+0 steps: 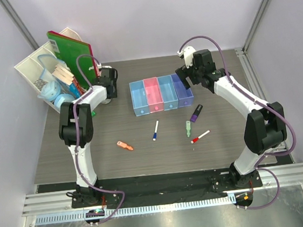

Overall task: Sort the stationery into containers
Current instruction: Move the stationery to the center of the board.

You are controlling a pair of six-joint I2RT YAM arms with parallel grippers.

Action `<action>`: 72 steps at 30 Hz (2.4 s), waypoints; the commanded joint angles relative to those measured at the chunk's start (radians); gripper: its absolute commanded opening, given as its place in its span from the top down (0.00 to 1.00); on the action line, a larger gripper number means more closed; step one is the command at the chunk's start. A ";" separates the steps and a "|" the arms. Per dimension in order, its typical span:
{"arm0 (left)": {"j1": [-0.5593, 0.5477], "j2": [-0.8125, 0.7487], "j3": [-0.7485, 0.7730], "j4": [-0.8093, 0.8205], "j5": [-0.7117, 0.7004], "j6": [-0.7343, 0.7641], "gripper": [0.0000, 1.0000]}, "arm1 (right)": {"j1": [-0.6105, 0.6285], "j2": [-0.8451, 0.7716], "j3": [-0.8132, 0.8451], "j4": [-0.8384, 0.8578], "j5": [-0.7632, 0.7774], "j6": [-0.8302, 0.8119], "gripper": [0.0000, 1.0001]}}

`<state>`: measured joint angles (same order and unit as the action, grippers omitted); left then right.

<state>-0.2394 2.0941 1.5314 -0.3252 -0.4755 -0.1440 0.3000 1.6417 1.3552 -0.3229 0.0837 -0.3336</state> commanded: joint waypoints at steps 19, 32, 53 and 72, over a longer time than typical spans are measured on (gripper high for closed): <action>-0.006 -0.220 -0.235 -0.083 0.463 0.181 0.58 | 0.056 -0.131 -0.039 -0.027 0.005 0.004 0.00; -0.040 -0.281 -0.369 -0.153 0.589 0.313 0.66 | 0.128 -0.200 -0.045 -0.077 0.019 0.005 0.00; -0.248 -0.536 -0.583 -0.244 0.670 0.452 0.66 | 0.182 -0.313 -0.050 -0.182 -0.042 0.008 0.00; -0.511 -0.525 -0.533 -0.218 0.560 0.376 0.40 | 0.182 -0.407 -0.097 -0.226 -0.050 -0.024 0.00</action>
<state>-0.7437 1.5719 0.9901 -0.4644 0.0689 0.2638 0.4763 1.2758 1.2633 -0.5426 0.0326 -0.3382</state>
